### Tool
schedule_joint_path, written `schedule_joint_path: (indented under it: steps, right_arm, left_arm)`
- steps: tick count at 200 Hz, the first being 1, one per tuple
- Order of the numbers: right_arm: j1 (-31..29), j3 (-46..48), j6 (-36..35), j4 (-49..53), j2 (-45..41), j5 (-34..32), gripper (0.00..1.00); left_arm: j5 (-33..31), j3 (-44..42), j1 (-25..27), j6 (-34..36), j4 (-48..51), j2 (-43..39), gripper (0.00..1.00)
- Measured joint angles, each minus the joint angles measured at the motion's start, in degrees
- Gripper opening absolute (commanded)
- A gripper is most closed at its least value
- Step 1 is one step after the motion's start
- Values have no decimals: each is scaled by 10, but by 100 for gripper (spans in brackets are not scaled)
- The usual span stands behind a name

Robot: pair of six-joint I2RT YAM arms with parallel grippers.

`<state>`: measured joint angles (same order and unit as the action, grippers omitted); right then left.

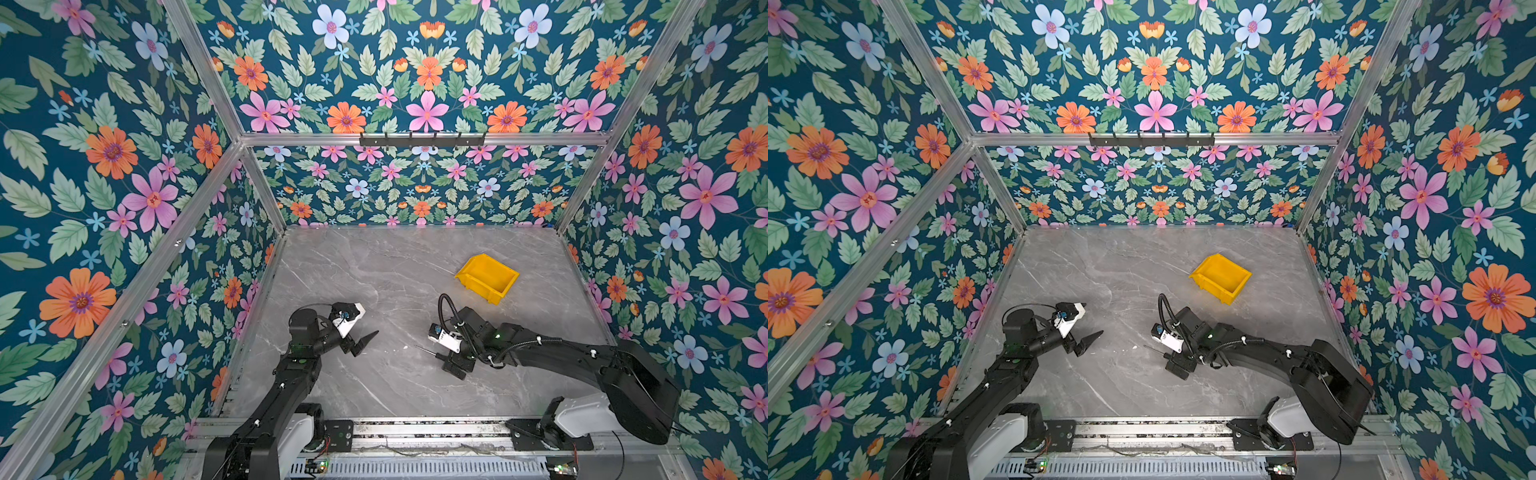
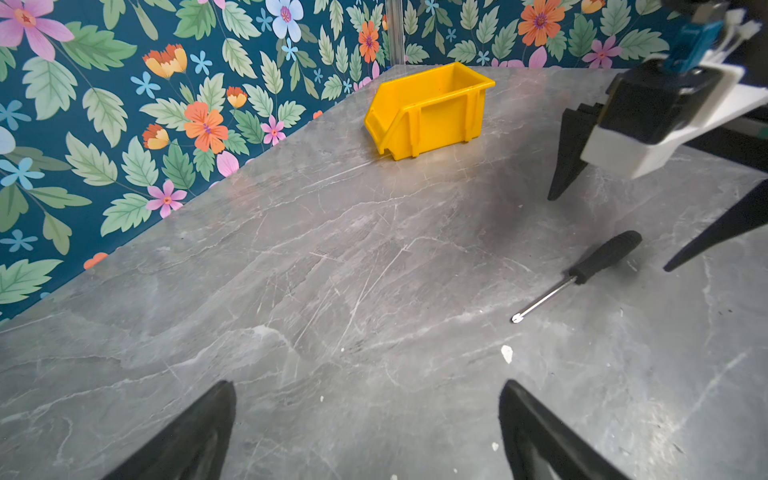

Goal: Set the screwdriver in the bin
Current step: 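Move the right gripper over the black-handled screwdriver while the left arm reaches forward, then lower the right gripper and close it on the screwdriver handle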

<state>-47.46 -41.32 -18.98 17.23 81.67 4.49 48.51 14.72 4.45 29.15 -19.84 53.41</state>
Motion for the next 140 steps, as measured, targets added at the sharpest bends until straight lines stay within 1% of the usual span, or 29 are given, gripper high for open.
schedule_joint_path:
  steps: [17,31,38,68,98,118,131,140]
  right_arm:
    - [0,-4,4,2,17,-16,99]
    - [-1,-9,7,8,31,-28,93]
    - [-1,-10,10,9,36,-37,91]
    - [-1,-24,18,14,58,-53,80]
    - [-2,-29,21,19,65,-60,64]
    - [-2,-29,20,23,66,-58,59]
    - [-2,-30,19,26,67,-49,53]
    - [-2,-30,19,27,67,-46,51]
  left_arm:
    - [0,3,0,9,14,-2,100]
    - [0,3,0,10,24,-5,100]
    - [-1,3,0,12,28,-6,100]
    - [-1,4,0,14,40,-8,100]
    - [-3,5,0,14,42,-9,100]
    - [-3,5,0,14,43,-9,100]
    - [-3,5,0,14,43,-9,100]
    - [-3,5,0,14,44,-9,100]
